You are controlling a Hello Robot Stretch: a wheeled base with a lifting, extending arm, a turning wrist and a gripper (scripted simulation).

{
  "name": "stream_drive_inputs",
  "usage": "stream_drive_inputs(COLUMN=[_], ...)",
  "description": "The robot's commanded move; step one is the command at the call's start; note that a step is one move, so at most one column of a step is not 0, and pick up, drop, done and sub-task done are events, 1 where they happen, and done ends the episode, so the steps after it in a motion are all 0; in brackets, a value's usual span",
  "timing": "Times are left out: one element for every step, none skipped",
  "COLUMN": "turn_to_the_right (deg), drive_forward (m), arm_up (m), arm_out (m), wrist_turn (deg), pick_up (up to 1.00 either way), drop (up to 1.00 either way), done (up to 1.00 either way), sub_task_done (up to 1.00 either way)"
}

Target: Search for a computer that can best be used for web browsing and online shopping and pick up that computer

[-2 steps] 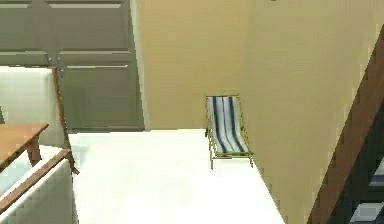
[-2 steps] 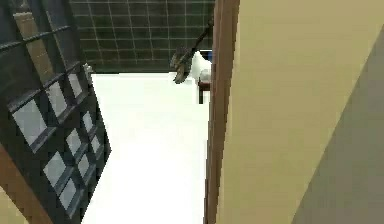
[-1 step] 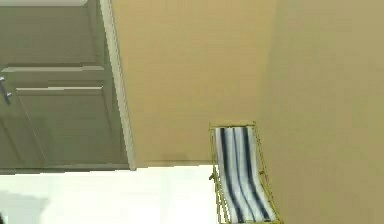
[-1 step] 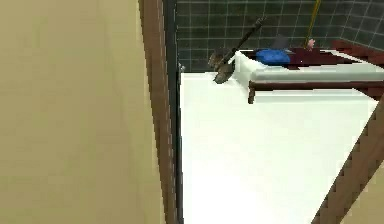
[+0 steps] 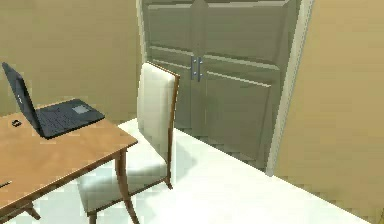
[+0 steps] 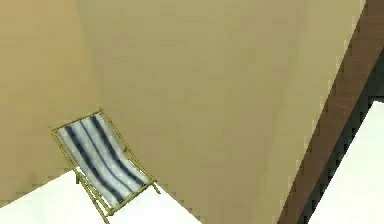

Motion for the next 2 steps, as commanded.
stream_drive_inputs(turn_to_the_right=[-3.0,0.0], drive_forward=[0.0,0.65], arm_up=[0.0,0.0], arm_out=[0.0,0.0], wrist_turn=[0.0,0.0], pick_up=[0.0,0.0], drop=[0.0,0.0], done=[0.0,0.0], sub_task_done=[0.0,0.0])
